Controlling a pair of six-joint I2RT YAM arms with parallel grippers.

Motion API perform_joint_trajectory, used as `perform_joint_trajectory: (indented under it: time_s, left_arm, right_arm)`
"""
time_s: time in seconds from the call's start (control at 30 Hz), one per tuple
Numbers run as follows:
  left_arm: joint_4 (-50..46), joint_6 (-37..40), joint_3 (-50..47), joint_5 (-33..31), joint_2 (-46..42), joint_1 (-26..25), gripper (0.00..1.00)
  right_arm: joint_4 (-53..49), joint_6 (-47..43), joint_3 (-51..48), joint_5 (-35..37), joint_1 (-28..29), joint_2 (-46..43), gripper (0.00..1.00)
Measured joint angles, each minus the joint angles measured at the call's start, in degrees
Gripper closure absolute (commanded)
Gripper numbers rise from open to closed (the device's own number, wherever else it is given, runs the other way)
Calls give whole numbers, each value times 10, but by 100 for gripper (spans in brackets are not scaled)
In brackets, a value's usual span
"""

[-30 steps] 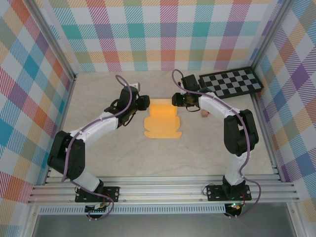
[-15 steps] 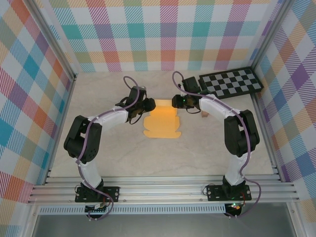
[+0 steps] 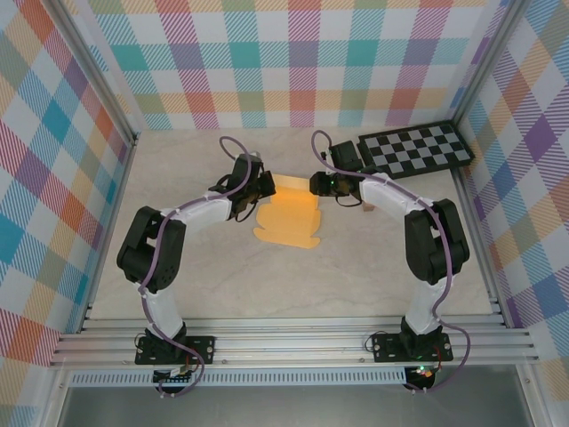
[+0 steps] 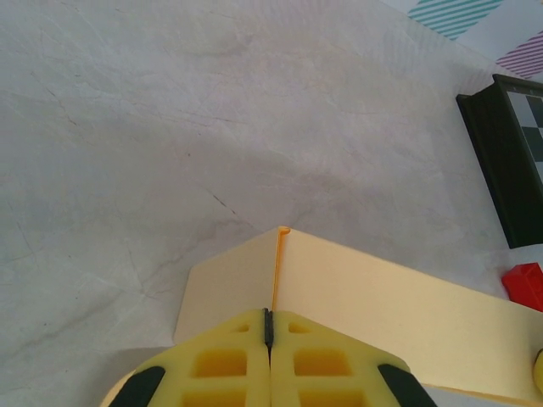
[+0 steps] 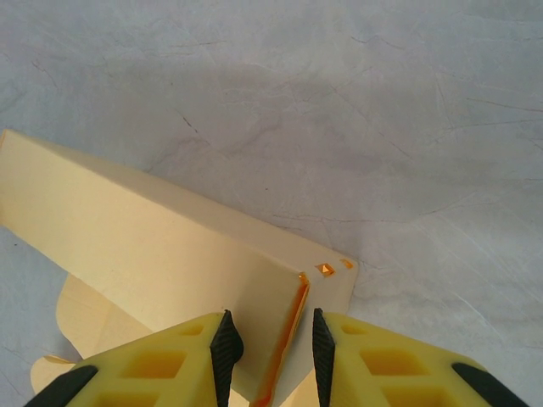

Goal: Fold the paper box

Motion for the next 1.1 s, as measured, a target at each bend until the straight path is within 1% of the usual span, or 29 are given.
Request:
perform_joint_trajectory:
  time_s: [0.07,0.17,0.37,0.47,0.53,0.63,0.8,0.93,1.1]
  left_arm:
    - [7,0,0,-3,2,-1,95]
    - [10,0,-1,-3,2,-1,100]
    - [8,2,1,-4,5,-1,100]
    - [12,2,0,-6,5,-1,100]
    - [23,1,-7,-6,5,-1,100]
    - [41,1,-18,-7,3,-2,100]
    - [58,-3,-28,-8,2,-3,100]
    - [60,-3,-29,-11,2,-4,100]
    - [52,0,-24,-14,2,-4,100]
  right_arm:
    - [0,0,0,0,0,0,67]
    - [0,-1,0,0,0,0,68]
    - [0,-2,1,0,0,0,70]
    - [0,0,1,0,0,0,74]
    - [0,2,0,1,0,0,81]
    - [8,4,-7,5,0,-6,88]
    - [30,10,-26,7,-1,-15,91]
    - [39,22,-33,7,-1,-18,91]
    - [40,34,-34,5,-1,-19,84]
